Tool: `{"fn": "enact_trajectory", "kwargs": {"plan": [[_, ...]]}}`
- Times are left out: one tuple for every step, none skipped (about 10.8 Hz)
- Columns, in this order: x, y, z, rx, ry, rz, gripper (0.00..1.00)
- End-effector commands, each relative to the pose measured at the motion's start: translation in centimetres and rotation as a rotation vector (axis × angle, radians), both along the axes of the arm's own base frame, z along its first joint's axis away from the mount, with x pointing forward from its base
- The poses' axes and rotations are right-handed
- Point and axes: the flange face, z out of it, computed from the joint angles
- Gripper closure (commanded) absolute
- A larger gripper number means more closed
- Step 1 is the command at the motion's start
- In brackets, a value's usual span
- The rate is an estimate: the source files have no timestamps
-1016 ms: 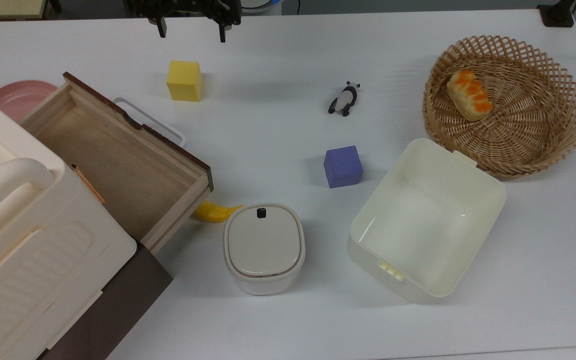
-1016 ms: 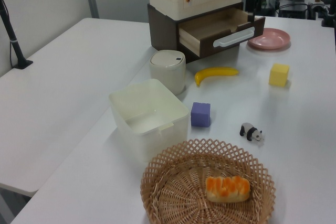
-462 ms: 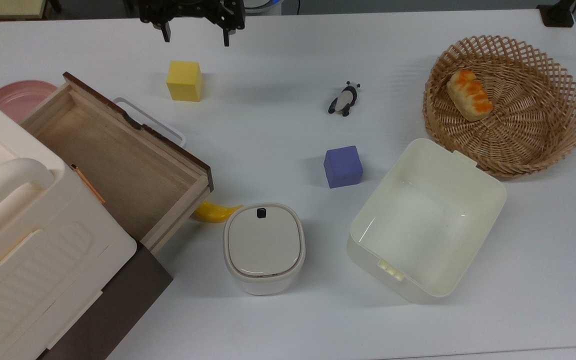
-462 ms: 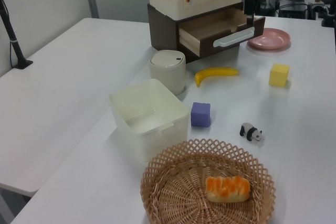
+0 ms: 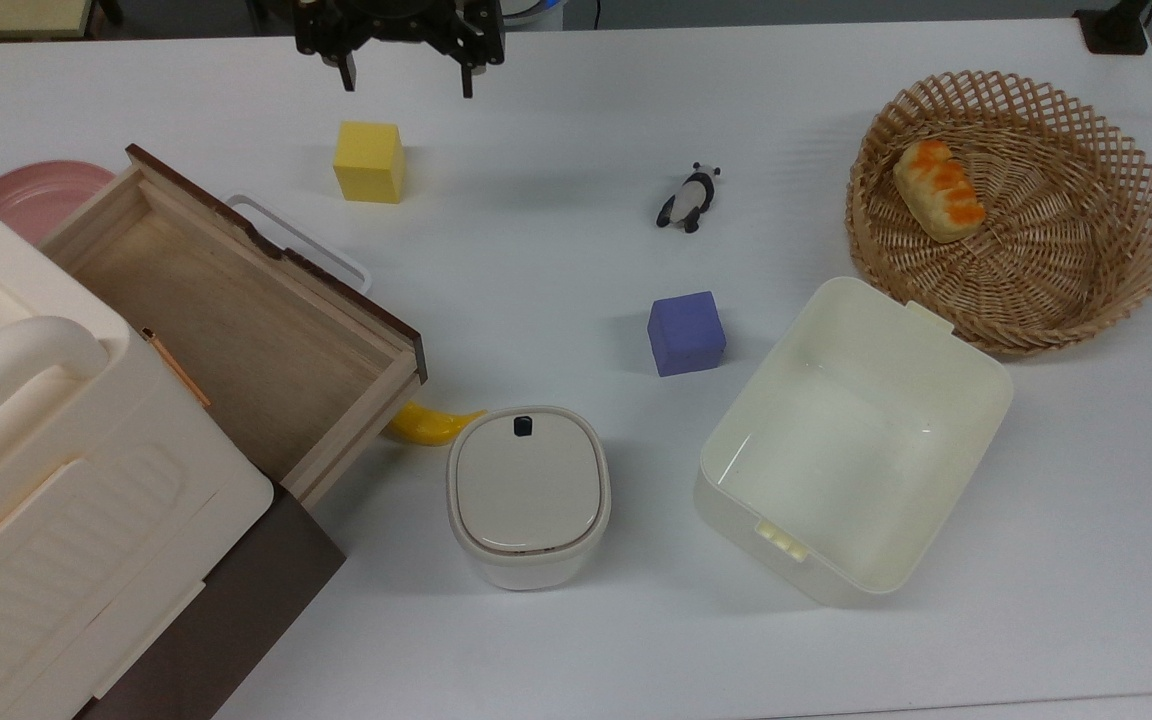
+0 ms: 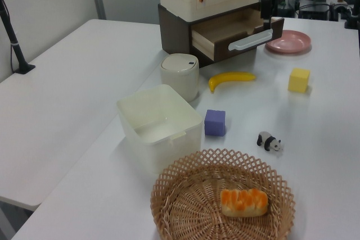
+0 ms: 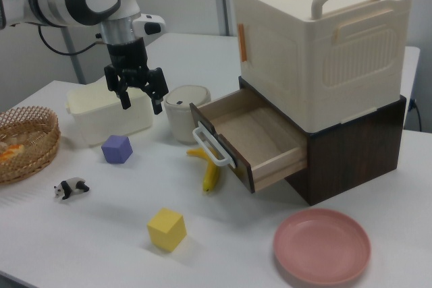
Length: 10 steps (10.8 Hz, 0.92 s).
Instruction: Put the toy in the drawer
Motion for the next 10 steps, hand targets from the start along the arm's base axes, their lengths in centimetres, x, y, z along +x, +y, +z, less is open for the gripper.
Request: {"fn": "enact_trajectory", "kwargs": {"plan": [[-0.35, 0.64, 0.0, 0.015, 0.02, -0.006, 0.0], [-0.35, 0.64, 0.0, 0.015, 0.02, -0.006, 0.0], [-0.35, 0.64, 0.0, 0.015, 0.02, -0.006, 0.0], [-0.35, 0.65, 0.0, 0.017, 0.02, -0.007, 0.0], [-0.35, 0.65, 0.0, 0.017, 0.02, -0.007, 0.0], [-0.35, 0.74, 0.0, 0.017, 0.02, -0.005, 0.0], [-0.36, 0.74, -0.01, 0.017, 0.021, -0.005, 0.0], [-0.42, 0.74, 0.06, 0.017, 0.021, -0.007, 0.0], [-0.38, 0.74, -0.02, 0.017, 0.023, -0.007, 0.0], [-0.48, 0.82, -0.1, 0.016, 0.032, -0.006, 0.0]]}}
